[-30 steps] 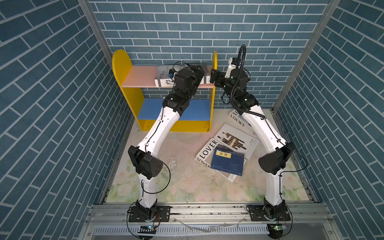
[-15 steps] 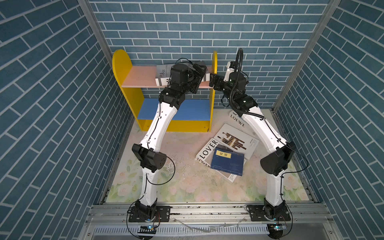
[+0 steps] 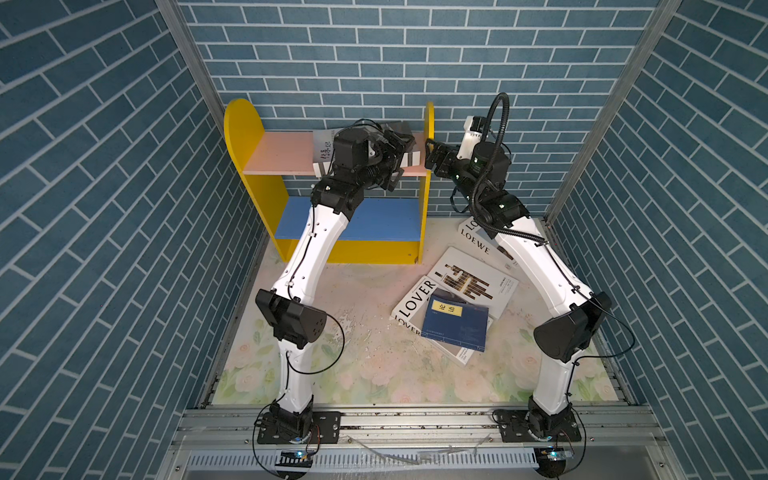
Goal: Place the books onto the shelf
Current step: 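Open the left gripper and withdraw it from the book on the pink shelf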
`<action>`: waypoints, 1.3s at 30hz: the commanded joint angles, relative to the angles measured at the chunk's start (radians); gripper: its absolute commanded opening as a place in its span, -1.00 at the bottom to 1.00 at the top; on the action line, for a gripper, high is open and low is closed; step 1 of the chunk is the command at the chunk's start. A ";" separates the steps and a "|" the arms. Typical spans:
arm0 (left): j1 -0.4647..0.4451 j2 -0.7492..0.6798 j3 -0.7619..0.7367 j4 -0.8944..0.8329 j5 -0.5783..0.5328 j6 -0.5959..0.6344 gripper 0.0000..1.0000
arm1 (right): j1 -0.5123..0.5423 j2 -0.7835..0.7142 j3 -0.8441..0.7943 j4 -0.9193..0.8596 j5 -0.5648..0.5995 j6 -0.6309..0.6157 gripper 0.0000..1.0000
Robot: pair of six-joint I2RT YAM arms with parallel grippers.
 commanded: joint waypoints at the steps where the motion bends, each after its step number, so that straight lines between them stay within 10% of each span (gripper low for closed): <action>1: 0.009 -0.039 -0.024 -0.014 0.085 0.006 0.99 | -0.004 -0.025 0.000 0.038 -0.026 -0.004 0.82; 11: 0.016 -0.120 -0.067 0.058 0.213 0.107 0.99 | -0.005 0.025 0.099 -0.024 -0.081 -0.026 0.82; 26: 0.203 -0.617 -0.465 -0.195 -0.020 0.591 0.99 | -0.005 -0.093 0.066 -0.277 -0.220 -0.214 0.87; 39: 0.421 -0.339 -0.140 -0.311 0.102 0.729 0.99 | -0.005 -0.111 0.082 -0.451 -0.160 -0.192 0.88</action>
